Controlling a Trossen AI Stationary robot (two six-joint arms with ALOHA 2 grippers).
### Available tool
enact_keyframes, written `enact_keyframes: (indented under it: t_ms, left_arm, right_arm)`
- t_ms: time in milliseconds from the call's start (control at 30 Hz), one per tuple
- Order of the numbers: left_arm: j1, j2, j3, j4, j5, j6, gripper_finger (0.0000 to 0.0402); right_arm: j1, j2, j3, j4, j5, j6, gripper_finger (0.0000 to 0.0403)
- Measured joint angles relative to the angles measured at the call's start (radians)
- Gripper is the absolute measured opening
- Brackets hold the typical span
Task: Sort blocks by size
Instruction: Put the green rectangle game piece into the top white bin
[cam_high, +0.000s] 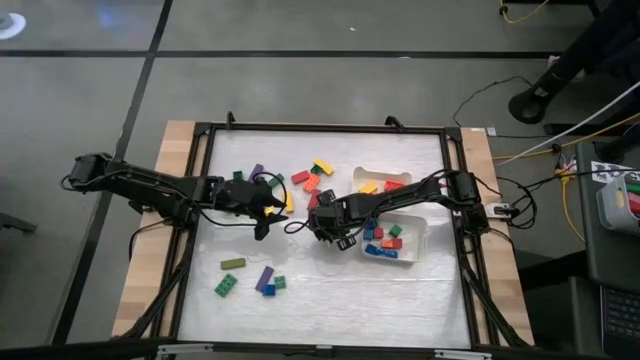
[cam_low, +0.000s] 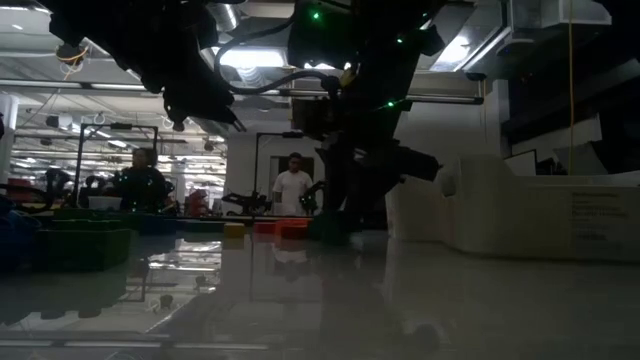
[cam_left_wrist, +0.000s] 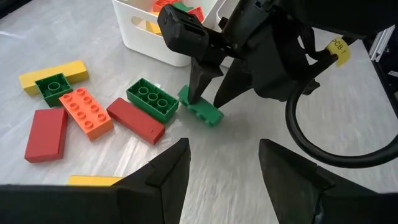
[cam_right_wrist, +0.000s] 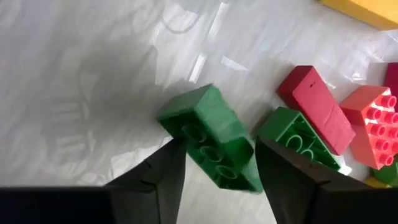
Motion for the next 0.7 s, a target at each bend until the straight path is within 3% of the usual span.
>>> enact_keyframes:
  t_ms: [400,700]
  left_arm:
    - [0.0,0.0,0.0,0.0,0.0,0.0,0.0178]
    - [0.0,0.0,0.0,0.0,0.0,0.0,0.0178]
  right_arm:
    - [-0.02,0.0,0.0,-0.002,-0.08,-0.016,0.0195]
    - [-0.022,0.0,0.0,-0.047,-0.273,-0.013,0.0195]
